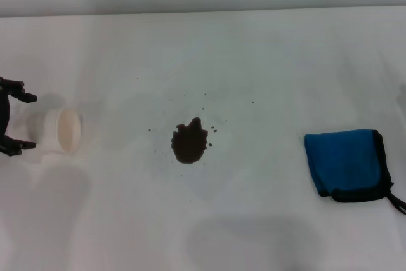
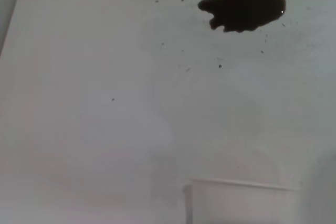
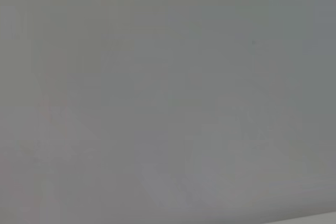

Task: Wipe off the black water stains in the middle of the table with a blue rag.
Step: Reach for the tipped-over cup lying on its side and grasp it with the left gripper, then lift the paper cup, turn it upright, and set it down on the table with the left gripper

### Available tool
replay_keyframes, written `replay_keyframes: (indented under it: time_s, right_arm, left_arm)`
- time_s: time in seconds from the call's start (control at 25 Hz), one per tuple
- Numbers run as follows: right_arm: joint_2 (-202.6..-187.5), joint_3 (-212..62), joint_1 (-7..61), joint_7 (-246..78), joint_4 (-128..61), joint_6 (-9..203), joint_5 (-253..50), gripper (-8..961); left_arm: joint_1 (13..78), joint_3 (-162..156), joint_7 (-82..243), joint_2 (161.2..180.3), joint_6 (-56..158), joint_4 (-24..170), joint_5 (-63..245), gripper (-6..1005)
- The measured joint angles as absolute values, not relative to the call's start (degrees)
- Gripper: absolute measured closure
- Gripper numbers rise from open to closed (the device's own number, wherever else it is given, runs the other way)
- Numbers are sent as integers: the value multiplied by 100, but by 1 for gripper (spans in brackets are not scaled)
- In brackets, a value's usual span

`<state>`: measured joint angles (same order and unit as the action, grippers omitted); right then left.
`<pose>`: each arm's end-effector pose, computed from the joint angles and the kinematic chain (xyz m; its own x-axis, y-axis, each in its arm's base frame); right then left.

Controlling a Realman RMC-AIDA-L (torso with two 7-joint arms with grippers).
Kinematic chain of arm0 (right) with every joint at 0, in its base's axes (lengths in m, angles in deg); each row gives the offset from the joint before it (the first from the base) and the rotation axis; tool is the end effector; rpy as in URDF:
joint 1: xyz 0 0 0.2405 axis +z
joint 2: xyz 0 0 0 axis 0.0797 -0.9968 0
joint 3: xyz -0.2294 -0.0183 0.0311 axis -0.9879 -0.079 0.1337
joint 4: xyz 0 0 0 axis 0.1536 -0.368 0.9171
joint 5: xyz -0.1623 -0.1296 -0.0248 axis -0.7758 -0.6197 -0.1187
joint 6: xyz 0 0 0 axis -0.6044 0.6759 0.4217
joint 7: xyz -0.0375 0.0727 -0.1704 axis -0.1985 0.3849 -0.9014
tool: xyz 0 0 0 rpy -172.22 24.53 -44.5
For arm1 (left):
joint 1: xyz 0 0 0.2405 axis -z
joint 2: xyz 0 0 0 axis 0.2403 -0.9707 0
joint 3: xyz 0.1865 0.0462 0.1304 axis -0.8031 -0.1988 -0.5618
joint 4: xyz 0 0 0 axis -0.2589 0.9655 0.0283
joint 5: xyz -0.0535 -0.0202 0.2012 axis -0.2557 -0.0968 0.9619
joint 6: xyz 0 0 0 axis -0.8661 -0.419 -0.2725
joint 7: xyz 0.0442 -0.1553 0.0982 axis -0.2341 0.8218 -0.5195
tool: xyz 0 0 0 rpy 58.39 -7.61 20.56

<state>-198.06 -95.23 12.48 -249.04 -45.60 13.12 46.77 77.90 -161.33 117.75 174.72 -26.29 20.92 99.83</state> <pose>0.3957 0.2854 0.0365 0.5978 -0.0289 -0.8011 -0.7906 0.1437 -0.5952 -0.2785 0.3845 0.0294 0.9088 -0.1568 -0.3867 -0.2449 -0.9507 -0.1901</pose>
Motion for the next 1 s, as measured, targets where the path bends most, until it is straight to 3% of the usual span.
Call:
replay_keyframes:
  time_s: [0.84, 1.0]
  right_arm:
    - [-19802, -9561, 1185, -24904, -4641, 1325, 4662, 106]
    - [-19799, -9571, 1186, -24904, -4641, 1338, 4661, 107]
  left_arm:
    - [7568, -16124, 11954, 17454, -2101, 2832, 9914, 126]
    - [7513, -16124, 11954, 17454, -2041, 2837, 9908, 172]
